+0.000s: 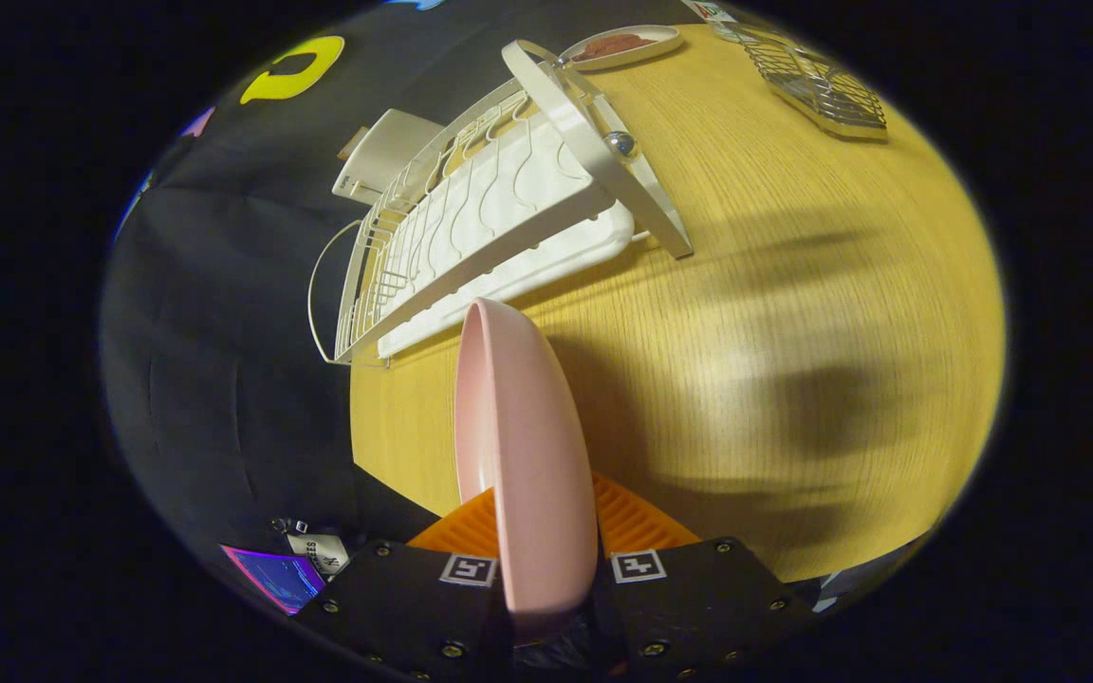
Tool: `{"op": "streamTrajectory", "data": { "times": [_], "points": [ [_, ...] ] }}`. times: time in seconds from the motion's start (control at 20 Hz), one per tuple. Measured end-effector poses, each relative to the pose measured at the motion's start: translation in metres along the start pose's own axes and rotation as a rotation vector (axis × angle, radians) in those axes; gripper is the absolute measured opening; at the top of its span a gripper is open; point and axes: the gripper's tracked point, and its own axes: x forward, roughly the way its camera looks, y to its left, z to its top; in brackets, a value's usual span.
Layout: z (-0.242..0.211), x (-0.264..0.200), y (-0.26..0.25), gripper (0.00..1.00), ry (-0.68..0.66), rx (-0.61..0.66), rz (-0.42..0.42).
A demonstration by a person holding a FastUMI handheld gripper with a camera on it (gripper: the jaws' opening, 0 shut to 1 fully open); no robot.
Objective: Take the plate from the dish rack, then take the spoon from the basket and place it into the plate.
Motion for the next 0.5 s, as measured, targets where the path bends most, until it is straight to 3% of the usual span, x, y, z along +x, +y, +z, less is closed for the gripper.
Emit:
{"op": "streamTrajectory", "data": {
  "times": [0.1,0.15,0.25,0.35,0.5],
  "points": [
    [-0.002,0.006,-0.016,0.39,0.025,0.01,-0.063],
    [0.0,0.006,-0.021,0.51,0.013,0.011,-0.075],
    [0.005,0.002,-0.016,0.55,-0.007,0.046,-0.04],
    [0.005,-0.001,-0.02,0.75,-0.009,0.051,-0.049],
    [0.009,-0.012,-0.027,0.75,-0.018,0.019,-0.064]
  ]
}}
